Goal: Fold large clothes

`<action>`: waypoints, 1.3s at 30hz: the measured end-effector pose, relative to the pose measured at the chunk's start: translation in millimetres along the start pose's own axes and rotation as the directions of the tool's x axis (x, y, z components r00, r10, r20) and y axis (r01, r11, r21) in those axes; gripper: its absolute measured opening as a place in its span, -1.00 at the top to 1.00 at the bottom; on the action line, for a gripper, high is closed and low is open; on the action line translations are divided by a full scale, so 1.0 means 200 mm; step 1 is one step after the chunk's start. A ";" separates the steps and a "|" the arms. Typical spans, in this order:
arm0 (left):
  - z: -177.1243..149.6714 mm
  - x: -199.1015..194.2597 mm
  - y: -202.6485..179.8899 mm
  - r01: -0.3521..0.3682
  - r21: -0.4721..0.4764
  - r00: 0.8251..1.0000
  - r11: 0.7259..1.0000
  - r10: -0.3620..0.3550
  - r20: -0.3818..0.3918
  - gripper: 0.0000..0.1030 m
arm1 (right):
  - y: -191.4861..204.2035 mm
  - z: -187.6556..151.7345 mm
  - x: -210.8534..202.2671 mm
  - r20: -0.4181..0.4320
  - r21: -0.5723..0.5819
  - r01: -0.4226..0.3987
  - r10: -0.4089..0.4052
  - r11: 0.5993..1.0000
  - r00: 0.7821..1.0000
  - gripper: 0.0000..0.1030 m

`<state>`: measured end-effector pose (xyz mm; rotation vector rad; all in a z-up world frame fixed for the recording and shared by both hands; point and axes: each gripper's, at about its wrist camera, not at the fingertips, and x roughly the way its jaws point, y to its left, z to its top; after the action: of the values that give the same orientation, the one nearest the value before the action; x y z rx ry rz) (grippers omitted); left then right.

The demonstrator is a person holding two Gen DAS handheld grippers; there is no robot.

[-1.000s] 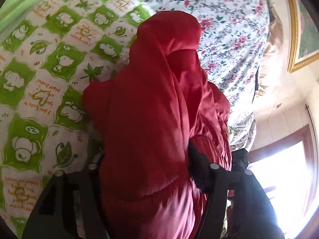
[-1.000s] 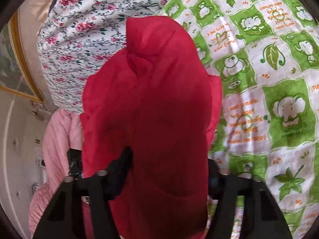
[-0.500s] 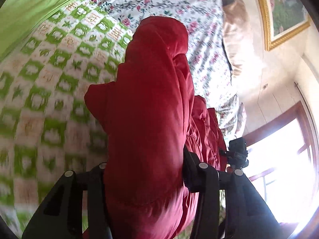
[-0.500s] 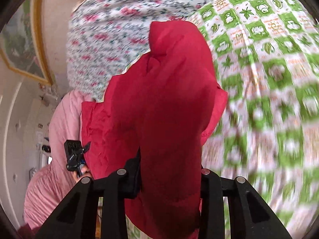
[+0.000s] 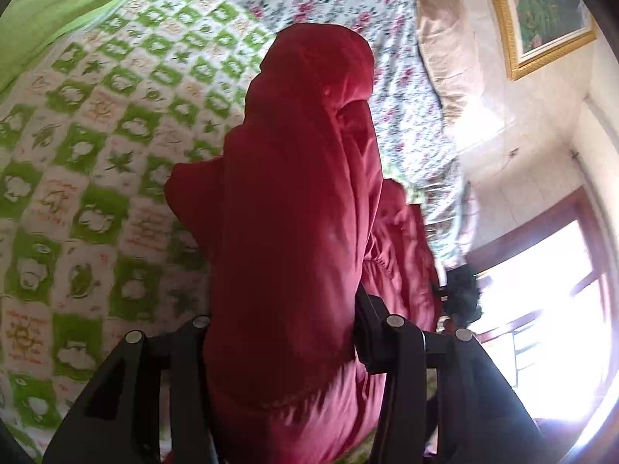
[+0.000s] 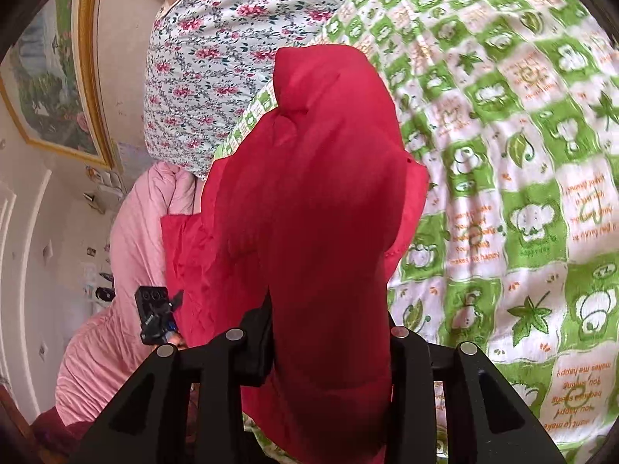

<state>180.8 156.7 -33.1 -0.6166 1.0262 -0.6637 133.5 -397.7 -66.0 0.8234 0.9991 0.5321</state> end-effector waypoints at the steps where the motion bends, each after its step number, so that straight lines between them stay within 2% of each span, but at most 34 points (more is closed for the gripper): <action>1: 0.00 0.02 0.03 -0.016 -0.004 1.000 1.000 0.016 -0.002 0.13 | 0.00 0.00 0.00 0.004 0.002 0.001 -0.001 1.000 1.000 0.26; 5: -0.03 0.05 0.10 -0.036 -0.028 0.999 0.999 0.036 0.000 0.06 | -0.06 0.00 0.02 0.016 0.023 0.024 -0.025 0.999 1.000 0.12; 8: -0.05 0.06 0.13 -0.058 -0.028 0.998 0.998 0.059 0.013 -0.05 | -0.13 -0.02 0.01 0.018 0.062 0.001 -0.003 0.998 1.000 0.05; 12: -0.10 0.05 0.12 -0.107 -0.024 0.993 0.994 0.108 0.042 -0.21 | -0.14 -0.03 0.01 0.023 0.056 0.028 -0.029 0.998 0.999 -0.06; 15: -0.12 0.05 0.07 -0.185 0.002 0.980 0.983 0.184 0.069 -0.33 | -0.13 -0.03 0.02 0.032 0.049 0.052 -0.054 0.997 0.998 -0.16; 20: -0.13 0.04 -0.01 -0.270 0.011 0.959 0.963 0.268 0.098 -0.37 | -0.11 -0.05 0.01 0.061 0.054 0.101 -0.104 0.993 0.993 -0.44; 22: -0.13 0.03 -0.04 -0.295 0.019 0.951 0.955 0.292 0.103 -0.39 | -0.09 -0.05 -0.01 0.082 0.048 0.127 -0.131 0.991 0.988 -0.45; 28: -0.14 -0.06 -0.12 -0.355 0.055 0.929 0.933 0.346 0.134 -0.39 | -0.03 -0.08 -0.11 0.182 0.050 0.192 -0.198 0.980 0.963 -0.46; 33: -0.16 -0.15 -0.19 -0.416 0.082 0.897 0.906 0.394 0.201 -0.39 | 0.01 -0.12 -0.21 0.256 0.044 0.240 -0.243 0.970 0.935 -0.46; 39: -0.16 -0.16 -0.33 -0.412 0.163 0.900 0.897 0.371 0.230 -0.39 | 0.16 -0.16 -0.24 0.302 -0.048 0.325 -0.297 0.944 0.906 -0.46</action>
<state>126.3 132.9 20.7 -0.2679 0.8509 -0.3375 81.8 -402.0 -24.0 0.6168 0.8041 0.1744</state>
